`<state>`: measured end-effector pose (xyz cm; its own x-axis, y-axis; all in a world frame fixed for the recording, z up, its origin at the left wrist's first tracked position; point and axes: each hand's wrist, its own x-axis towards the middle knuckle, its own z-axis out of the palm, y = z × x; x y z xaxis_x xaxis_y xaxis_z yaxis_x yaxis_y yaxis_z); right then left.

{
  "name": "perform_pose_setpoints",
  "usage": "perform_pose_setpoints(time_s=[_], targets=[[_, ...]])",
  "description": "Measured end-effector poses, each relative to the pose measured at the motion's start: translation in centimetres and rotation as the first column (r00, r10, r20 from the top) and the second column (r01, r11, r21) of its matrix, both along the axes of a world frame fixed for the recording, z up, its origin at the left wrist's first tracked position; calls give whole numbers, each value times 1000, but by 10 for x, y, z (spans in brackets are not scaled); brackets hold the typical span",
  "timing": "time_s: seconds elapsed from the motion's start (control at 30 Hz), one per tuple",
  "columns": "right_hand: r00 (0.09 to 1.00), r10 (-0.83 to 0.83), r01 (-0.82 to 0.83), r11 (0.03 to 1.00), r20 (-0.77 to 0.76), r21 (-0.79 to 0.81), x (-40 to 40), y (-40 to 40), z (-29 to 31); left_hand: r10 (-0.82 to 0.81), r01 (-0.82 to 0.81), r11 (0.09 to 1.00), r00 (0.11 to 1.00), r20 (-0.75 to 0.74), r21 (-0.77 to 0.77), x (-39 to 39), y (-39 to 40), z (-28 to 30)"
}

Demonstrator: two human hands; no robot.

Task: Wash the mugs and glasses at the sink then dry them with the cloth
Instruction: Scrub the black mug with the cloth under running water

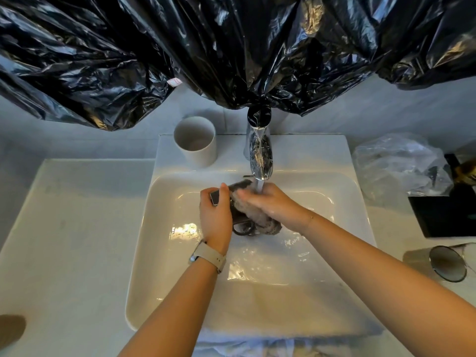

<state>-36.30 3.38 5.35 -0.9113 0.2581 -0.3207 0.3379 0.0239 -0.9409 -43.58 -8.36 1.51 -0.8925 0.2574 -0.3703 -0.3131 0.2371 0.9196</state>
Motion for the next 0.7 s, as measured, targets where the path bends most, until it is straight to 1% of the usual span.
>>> perform_pose_setpoints(time_s=[0.03,0.07,0.1,0.13,0.17,0.2,0.23,0.27,0.3,0.33,0.37,0.4,0.43,0.47,0.5,0.53,0.57,0.6,0.63,0.67,0.7], targets=[[999,33,-32,999,-27,36,7,-3,-3,-33,25,998,986,166,49,-5,0,3],[997,64,-60,993,-37,102,13,-6,-5,-84,58,995,936,343,85,-10,0,7],[996,87,-80,979,-33,186,17,-8,-8,-145,101,988,858,493,116,-15,-1,11],[995,102,-95,964,-14,249,19,-9,-9,-190,126,981,778,599,148,-17,-3,14],[993,117,-116,950,14,289,20,-9,-9,-209,130,977,730,651,168,-16,-3,17],[992,119,-122,948,29,293,22,-8,-9,-211,128,977,722,659,172,-14,-2,17],[995,97,-99,961,20,257,23,-6,-11,-198,129,980,751,630,153,-12,0,17],[998,69,-69,981,3,183,24,-6,-11,-168,122,985,810,562,118,-9,2,16],[999,33,-32,995,-10,96,24,-8,-10,-132,108,991,883,450,78,-8,4,15],[1000,-25,25,1000,-13,9,21,-10,-7,-106,99,994,946,305,38,-7,5,14],[995,-97,98,994,8,-51,17,-12,-6,-101,105,994,985,141,-15,-7,5,13],[984,-171,175,980,47,-96,12,-11,-5,-122,120,989,992,-24,-81,-7,4,12],[969,-226,238,963,101,-129,6,-8,-5,-162,137,979,972,-171,-150,-5,2,12],[953,-259,285,943,158,-173,-1,-4,-3,-206,149,966,937,-282,-210,-3,0,12],[934,-272,320,925,230,-204,-6,1,-1,-250,163,952,902,-352,-258,1,-2,10],[911,-275,346,915,307,-207,-11,4,2,-281,177,942,880,-383,-286,3,-3,8],[891,-280,356,919,356,-170,-13,6,3,-286,183,940,881,-378,-286,4,-4,5],[889,-285,334,939,357,-82,-15,3,4,-261,182,951,905,-336,-250,4,-3,5],[909,-280,279,959,310,50,-14,-2,4,-221,177,966,944,-246,-188,2,-3,5],[933,-265,220,956,243,196,-11,-10,4,-171,160,982,980,-104,-102,1,-2,5],[955,-243,175,925,171,337,-7,-18,3,-130,132,991,988,78,-16,-1,0,6]])
